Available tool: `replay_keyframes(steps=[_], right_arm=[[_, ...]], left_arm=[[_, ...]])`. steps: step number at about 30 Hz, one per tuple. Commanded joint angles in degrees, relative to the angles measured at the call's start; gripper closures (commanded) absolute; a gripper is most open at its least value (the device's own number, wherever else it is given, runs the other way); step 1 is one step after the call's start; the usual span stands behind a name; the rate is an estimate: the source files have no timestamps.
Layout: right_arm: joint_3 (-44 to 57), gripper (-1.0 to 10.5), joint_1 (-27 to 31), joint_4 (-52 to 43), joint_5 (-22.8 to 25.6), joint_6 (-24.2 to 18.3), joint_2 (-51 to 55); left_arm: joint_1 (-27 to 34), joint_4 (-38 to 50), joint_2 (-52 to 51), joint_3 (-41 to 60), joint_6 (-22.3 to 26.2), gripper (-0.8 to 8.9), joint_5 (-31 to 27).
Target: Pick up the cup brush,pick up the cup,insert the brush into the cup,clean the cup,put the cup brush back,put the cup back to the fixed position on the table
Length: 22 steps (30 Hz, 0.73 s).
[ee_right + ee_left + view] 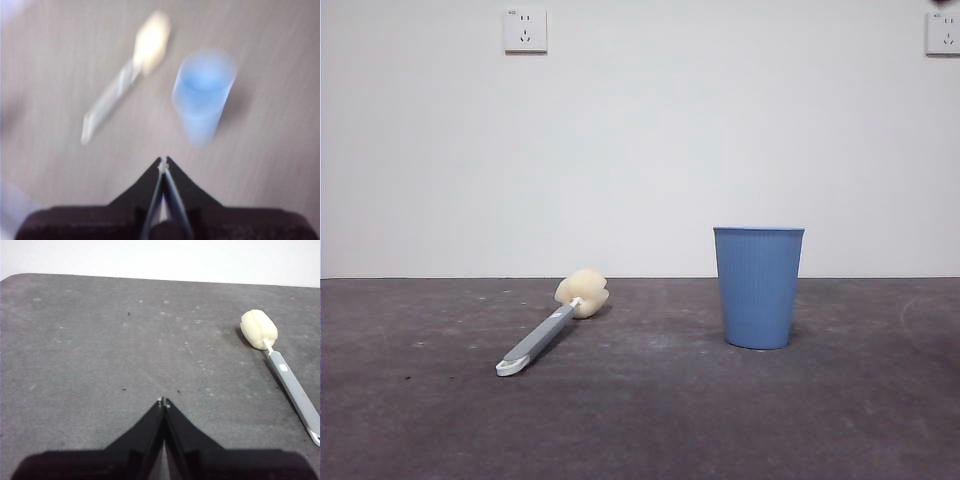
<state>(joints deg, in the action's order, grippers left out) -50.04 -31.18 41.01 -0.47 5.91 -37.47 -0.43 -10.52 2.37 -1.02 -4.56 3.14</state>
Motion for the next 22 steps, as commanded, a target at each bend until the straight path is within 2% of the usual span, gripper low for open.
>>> replay_keyframes(steps=[1,6,9,15,22], right_arm=[[3.4,9.5,6.4,-6.4,-3.1,-3.5,2.9],[12.3,9.5,17.2,-14.7,-9.0,-7.6,9.6],[19.4,9.5,21.3,-21.0,-9.0,-7.9,14.6],[33.1,9.5,25.6,-32.6,-8.2,-7.7,24.2],[42.9,9.5,27.5,-33.6,-8.1,-6.0,31.7]], left_arm=[[0.1,0.0,-0.2,0.7,-0.3,8.17,0.0],[0.2,0.0,-0.2,0.7,-0.3,8.16,0.0],[0.2,0.0,-0.2,0.7,-0.3,8.17,0.0],[0.1,0.0,-0.2,0.7,-0.3,8.17,0.0],[0.2,0.0,-0.2,0.7,-0.4,8.17,0.0]])
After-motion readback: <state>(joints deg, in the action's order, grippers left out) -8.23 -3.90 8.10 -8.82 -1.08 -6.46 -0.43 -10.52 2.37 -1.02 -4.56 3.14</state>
